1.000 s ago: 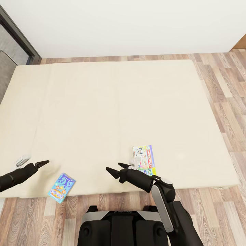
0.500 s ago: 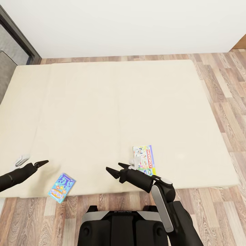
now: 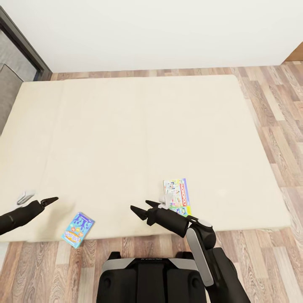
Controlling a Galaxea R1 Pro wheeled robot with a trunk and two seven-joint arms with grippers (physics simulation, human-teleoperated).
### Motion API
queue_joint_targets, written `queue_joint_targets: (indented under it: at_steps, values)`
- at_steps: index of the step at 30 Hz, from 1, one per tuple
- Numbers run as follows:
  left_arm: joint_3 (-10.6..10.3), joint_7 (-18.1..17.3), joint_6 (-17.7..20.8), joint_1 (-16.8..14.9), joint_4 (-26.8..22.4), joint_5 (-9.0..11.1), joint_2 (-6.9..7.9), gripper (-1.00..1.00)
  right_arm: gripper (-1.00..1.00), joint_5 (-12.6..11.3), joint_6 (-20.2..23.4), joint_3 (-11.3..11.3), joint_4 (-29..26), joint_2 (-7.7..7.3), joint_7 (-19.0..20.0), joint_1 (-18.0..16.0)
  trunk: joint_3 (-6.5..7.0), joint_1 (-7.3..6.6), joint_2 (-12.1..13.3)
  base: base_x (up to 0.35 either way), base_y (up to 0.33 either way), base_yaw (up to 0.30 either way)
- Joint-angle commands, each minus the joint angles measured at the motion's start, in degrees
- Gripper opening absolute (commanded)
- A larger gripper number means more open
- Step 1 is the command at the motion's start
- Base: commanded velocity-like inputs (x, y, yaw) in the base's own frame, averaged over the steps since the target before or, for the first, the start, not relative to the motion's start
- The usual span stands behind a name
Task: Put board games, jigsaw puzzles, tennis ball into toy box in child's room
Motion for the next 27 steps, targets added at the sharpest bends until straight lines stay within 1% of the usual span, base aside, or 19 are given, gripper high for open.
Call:
queue_joint_targets:
  at_steps: [1, 27]
  values:
    - [0.10, -0.57, 0.26, -0.04, -0.01, -0.46, 0.03, 1.00, 1.00, -0.35, 0.41, -0.05, -0.03, 0.02, -0.03, -0.02, 0.15, -0.21, 0.38, 0.000, 0.000, 0.000]
    - [-0.01, -1.03, 0.26, -0.04, -0.01, -0.15, 0.17, 1.00, 1.00, -0.44, 0.27, -0.05, 0.10, 0.02, -0.09, -0.02, 4.82, -5.92, 10.80, 0.000, 0.000, 0.000]
